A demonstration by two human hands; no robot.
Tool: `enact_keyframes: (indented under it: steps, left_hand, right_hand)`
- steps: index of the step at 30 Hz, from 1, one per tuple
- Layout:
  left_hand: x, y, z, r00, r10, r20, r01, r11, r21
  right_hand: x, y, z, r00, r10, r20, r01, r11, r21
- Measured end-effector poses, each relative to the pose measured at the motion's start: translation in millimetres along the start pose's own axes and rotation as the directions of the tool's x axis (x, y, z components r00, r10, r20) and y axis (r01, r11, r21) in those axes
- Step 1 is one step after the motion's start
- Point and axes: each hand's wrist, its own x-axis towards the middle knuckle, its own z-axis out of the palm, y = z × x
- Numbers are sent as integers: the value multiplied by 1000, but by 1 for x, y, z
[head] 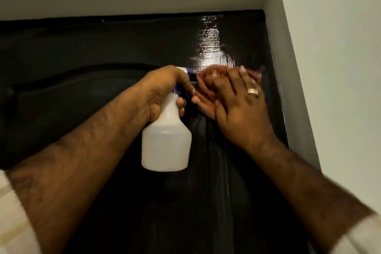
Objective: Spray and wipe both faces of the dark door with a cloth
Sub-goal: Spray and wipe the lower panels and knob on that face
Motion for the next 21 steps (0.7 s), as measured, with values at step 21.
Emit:
enact_keyframes:
  steps: [21]
  left_hand:
    - [-80,-106,-6,983,-173,57,178,979,-98]
  right_hand:
    - [-99,-38,-5,1000,10,-12,-10,1000,-20]
